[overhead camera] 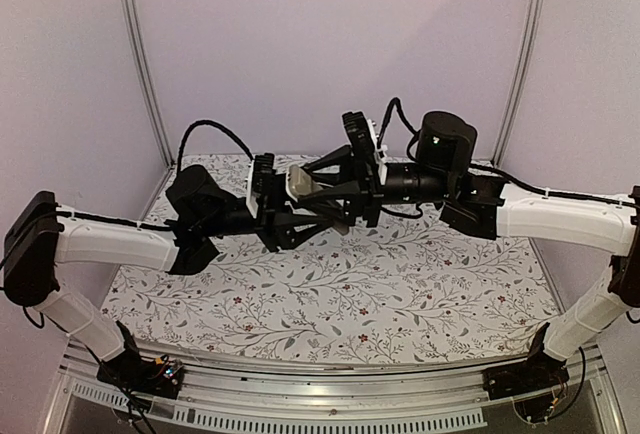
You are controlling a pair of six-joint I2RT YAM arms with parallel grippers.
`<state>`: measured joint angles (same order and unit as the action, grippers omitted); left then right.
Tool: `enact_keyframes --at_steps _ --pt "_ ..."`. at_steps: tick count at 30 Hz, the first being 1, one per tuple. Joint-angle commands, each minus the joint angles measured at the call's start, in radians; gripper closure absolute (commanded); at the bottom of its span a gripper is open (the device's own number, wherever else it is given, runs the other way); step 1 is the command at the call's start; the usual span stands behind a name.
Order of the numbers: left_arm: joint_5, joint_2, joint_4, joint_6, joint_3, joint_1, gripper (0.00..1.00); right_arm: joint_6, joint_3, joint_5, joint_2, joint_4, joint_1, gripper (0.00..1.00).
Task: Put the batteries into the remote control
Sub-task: Pass from the right arm to the left, then place the remote control at the center of the board.
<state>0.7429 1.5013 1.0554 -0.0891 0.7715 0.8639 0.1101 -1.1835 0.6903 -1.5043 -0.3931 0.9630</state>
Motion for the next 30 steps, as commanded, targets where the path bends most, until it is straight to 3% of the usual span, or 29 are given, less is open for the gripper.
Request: enact_keyframes --at_steps 1,6,8,11,15,18,22,26,30 --pt "-0.006 0.004 -0.002 0.012 0.009 0.024 0.54 0.003 0.013 -0.008 0.037 -0.031 0.005 0.84" --pt "-0.016 -0.008 -0.028 0.016 0.004 0.023 0.70 0.008 0.033 -0.027 0.048 -0.032 0.005 0.84" --pt "-0.024 -0.013 -0.037 0.020 0.001 0.023 0.81 0.009 0.036 -0.030 0.051 -0.032 0.005 0.78" --pt "-0.064 -0.022 -0.062 0.024 -0.007 0.023 0.99 0.010 0.041 -0.051 0.050 -0.032 0.004 0.54" --pt "-0.139 -0.045 -0.150 0.036 -0.019 0.022 1.00 0.013 0.050 -0.108 0.064 -0.030 0.002 0.04" --pt "-0.194 -0.066 -0.300 0.054 -0.030 0.018 1.00 0.017 0.061 -0.139 0.082 -0.029 -0.008 0.01" --pt "-0.396 -0.097 -0.565 0.177 -0.016 0.017 1.00 0.015 0.080 -0.204 0.142 0.004 -0.030 0.01" --pt "-0.559 -0.076 -0.973 0.390 0.078 0.010 1.00 0.014 0.072 -0.383 0.209 0.130 -0.066 0.01" --pt "-0.746 0.056 -1.393 0.417 0.258 -0.016 1.00 -0.073 0.029 -0.566 0.224 0.310 -0.130 0.01"
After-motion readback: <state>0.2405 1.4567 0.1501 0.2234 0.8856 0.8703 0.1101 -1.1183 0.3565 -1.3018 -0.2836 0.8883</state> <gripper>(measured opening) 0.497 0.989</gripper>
